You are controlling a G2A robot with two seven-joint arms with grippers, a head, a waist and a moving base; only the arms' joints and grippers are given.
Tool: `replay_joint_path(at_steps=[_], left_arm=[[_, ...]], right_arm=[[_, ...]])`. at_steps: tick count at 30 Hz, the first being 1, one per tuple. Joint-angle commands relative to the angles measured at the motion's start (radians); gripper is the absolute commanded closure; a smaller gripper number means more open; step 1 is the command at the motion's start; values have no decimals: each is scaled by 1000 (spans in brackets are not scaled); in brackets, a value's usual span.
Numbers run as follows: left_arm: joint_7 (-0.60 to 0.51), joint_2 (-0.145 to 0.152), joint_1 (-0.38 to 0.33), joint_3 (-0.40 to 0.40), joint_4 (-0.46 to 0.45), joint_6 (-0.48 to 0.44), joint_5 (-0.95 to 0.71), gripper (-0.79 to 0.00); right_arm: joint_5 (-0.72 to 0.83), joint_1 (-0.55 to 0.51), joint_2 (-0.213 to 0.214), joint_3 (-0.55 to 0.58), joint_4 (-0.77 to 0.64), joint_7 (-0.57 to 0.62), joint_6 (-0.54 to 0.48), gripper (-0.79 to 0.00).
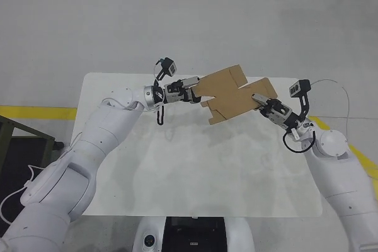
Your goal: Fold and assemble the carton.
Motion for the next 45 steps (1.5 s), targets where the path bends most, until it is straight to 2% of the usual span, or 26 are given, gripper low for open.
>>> replay_joint_path(at_steps=[1, 7, 8, 13, 25, 27, 28, 29, 30, 31, 38, 42, 45], left_arm=[[8, -6, -1, 0, 4, -2, 9, -785], [10, -23, -2, -1, 2, -9, 29, -785], [9, -25, -2, -3, 4, -9, 30, -748], [0, -33, -2, -15, 11, -7, 36, -388], [-24, -52, -4, -36, 24, 17, 48, -111], [-29, -55, -5, -40, 28, 17, 49, -37], [-31, -57, -5, -42, 30, 17, 50, 0], [-33, -58, -6, -44, 33, 19, 50, 0], [-36, -59, -8, -47, 36, 20, 51, 0], [-38, -60, -9, -50, 39, 20, 51, 0], [-99, -55, -41, -81, 78, 24, 83, 0], [-176, -44, -72, -100, 112, 27, 121, 0], [-227, -35, -92, -113, 126, 44, 142, 0]], right_arm=[[-4, -8, 0, 3, -13, -4, 9, 0], [-10, -16, -4, 8, -16, -13, 17, 0], [-12, -16, -5, 9, -14, -16, 17, 0], [-20, -18, -8, 15, -11, -23, 19, 0], [-41, -15, -17, 17, -3, -30, 22, 0], [-44, -15, -18, 18, -3, -30, 24, 0], [-45, -15, -18, 19, -3, -30, 25, -22], [-49, -14, -19, 19, -7, -23, 16, -163], [-62, -12, -19, 18, -8, -13, 5, -360], [-68, -10, -19, 18, -8, -5, -2, -785], [-70, 3, -15, 60, 43, 45, -66, -785], [-47, 19, -7, 101, 102, 130, -118, -785], [-3, 40, -3, 116, 153, 241, -143, -785]])
